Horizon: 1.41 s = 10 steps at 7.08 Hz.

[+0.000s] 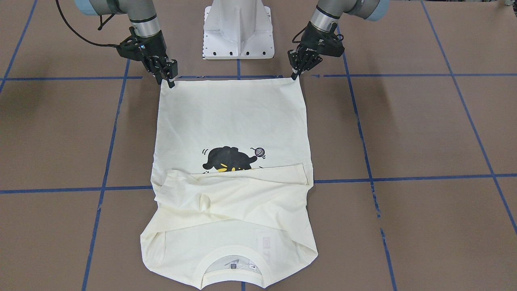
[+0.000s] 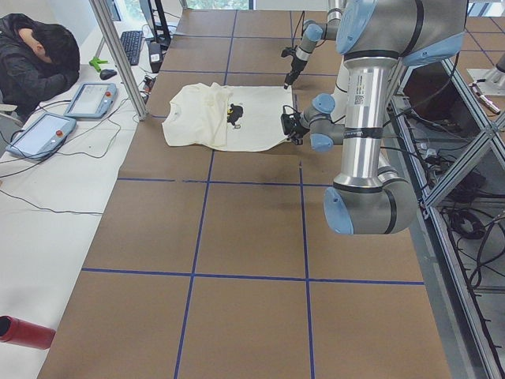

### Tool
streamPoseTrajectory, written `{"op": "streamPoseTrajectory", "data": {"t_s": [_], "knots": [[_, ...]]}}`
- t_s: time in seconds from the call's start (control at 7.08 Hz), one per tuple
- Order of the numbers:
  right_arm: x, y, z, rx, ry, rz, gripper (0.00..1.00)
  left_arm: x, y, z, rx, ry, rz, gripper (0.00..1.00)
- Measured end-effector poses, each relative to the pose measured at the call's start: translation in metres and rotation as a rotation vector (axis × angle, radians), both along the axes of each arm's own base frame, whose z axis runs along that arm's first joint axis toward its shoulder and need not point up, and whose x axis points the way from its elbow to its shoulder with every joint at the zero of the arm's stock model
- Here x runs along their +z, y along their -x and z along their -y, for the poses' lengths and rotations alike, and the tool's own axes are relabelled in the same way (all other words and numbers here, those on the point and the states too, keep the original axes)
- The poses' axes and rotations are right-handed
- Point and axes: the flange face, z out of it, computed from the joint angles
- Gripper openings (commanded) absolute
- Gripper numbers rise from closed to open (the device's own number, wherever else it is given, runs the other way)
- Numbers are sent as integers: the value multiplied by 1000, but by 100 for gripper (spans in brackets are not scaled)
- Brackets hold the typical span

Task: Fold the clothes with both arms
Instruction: 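Lower both grippers to the hem corners nearest the robot and grasp, then lift the hem with both grippers and fold it toward the collar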

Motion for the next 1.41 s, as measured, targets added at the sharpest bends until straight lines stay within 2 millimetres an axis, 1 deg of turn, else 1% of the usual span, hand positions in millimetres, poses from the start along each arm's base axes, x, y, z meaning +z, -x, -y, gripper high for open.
{"op": "streamPoseTrajectory", "data": {"t_s": [0.28,0.42,0.57,0.71,0.85,0.99,1.13,1.27,1.41], "knots": [[2,-3,2,5,-12,-13,0,0,1,0,0,0,-1,0],[-4,-8,1,-1,-14,-30,0,-2,3,0,1,0,-4,0],[-29,-26,-2,-24,-7,-46,0,-8,7,-1,3,1,-4,0],[-65,-53,-7,-58,8,-45,0,-27,20,-4,15,7,3,0],[-103,-87,-15,-91,23,-21,0,-66,52,-12,55,27,10,0],[-137,-124,-23,-126,41,9,0,-106,95,-23,106,54,18,0],[-163,-159,-27,-152,60,40,0,-137,142,-33,154,78,21,0],[-174,-180,-23,-156,59,51,0,-152,171,-35,177,89,22,0],[-179,-193,-11,-152,43,52,0,-160,182,-25,181,53,27,0]]}}
